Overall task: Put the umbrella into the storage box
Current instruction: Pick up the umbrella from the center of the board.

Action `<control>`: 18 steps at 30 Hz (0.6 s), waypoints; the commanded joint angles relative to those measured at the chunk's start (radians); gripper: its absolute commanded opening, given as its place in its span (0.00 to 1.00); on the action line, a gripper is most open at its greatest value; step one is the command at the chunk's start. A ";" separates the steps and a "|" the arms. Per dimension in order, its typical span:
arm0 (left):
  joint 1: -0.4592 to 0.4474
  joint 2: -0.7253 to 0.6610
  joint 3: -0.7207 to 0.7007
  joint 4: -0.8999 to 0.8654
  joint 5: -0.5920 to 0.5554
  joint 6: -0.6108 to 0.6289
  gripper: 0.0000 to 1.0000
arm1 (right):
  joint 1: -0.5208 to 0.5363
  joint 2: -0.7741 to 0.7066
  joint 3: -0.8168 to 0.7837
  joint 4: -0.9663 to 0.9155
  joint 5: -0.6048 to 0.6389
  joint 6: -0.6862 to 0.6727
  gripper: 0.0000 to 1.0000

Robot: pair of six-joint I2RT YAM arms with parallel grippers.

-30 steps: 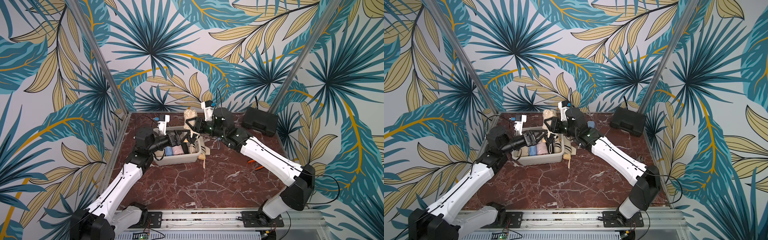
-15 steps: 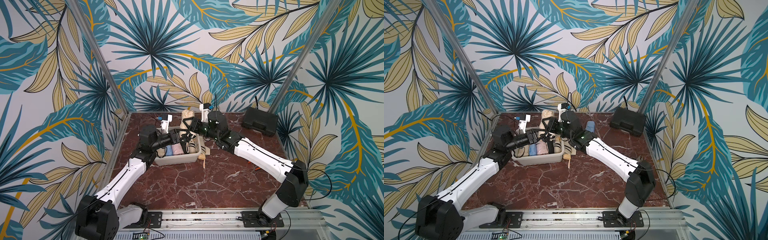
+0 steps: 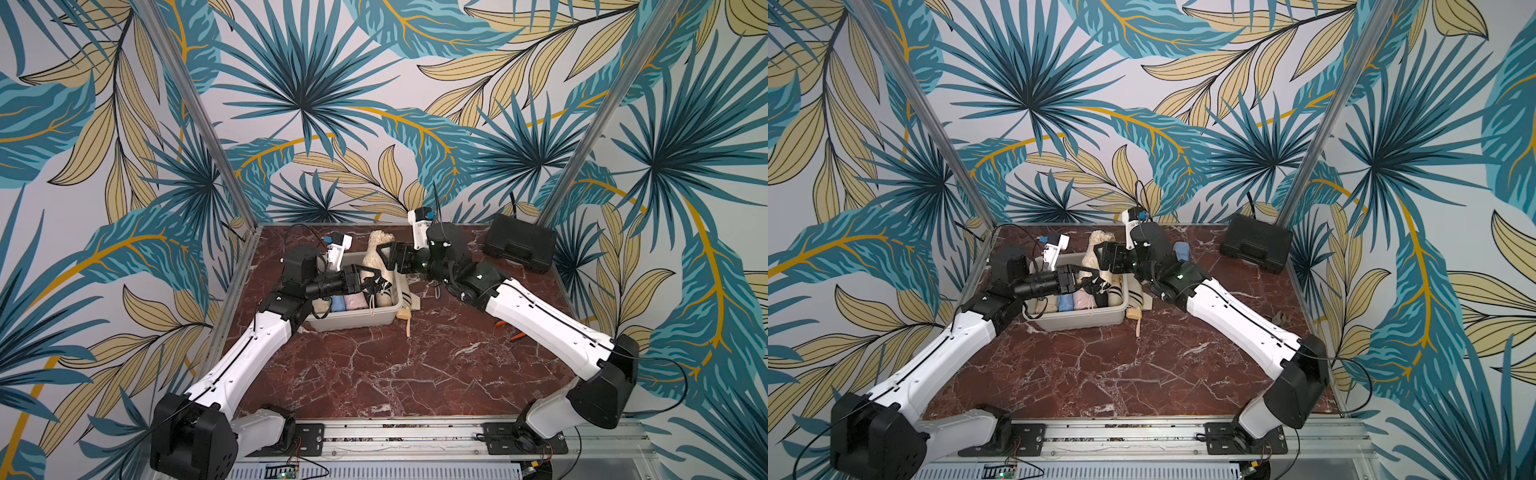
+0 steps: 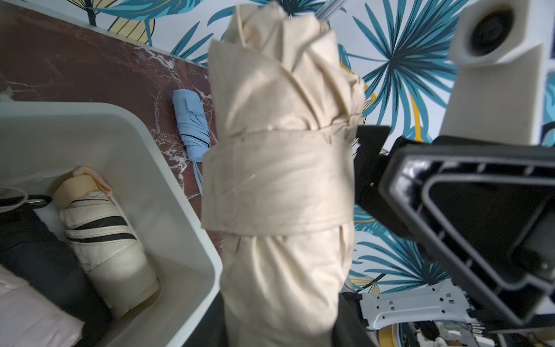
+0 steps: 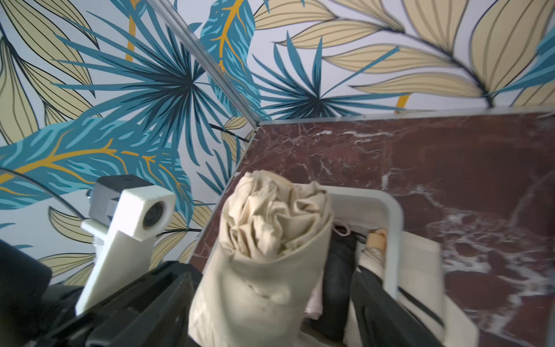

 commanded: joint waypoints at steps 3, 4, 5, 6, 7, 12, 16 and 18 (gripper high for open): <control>-0.002 0.038 0.150 -0.311 0.099 0.260 0.27 | -0.025 -0.146 -0.023 -0.213 0.073 -0.378 0.86; -0.003 0.046 0.161 -0.336 0.119 0.272 0.27 | -0.024 -0.160 -0.026 -0.241 0.070 -0.446 0.86; -0.002 0.054 0.171 -0.354 0.143 0.277 0.27 | -0.024 -0.175 -0.028 -0.272 0.057 -0.521 0.86; -0.003 0.060 0.175 -0.363 0.166 0.275 0.26 | -0.024 -0.186 -0.030 -0.300 0.044 -0.604 0.86; -0.002 0.066 0.180 -0.369 0.190 0.273 0.26 | -0.024 -0.197 -0.033 -0.333 0.027 -0.690 0.85; -0.001 0.079 0.189 -0.367 0.302 0.230 0.27 | -0.008 -0.247 -0.048 -0.458 -0.094 -1.136 0.85; -0.004 0.077 0.173 -0.318 0.381 0.168 0.29 | 0.012 -0.274 -0.061 -0.455 -0.147 -1.403 0.85; -0.010 0.075 0.161 -0.297 0.406 0.149 0.29 | 0.030 -0.268 -0.054 -0.449 -0.146 -1.492 0.85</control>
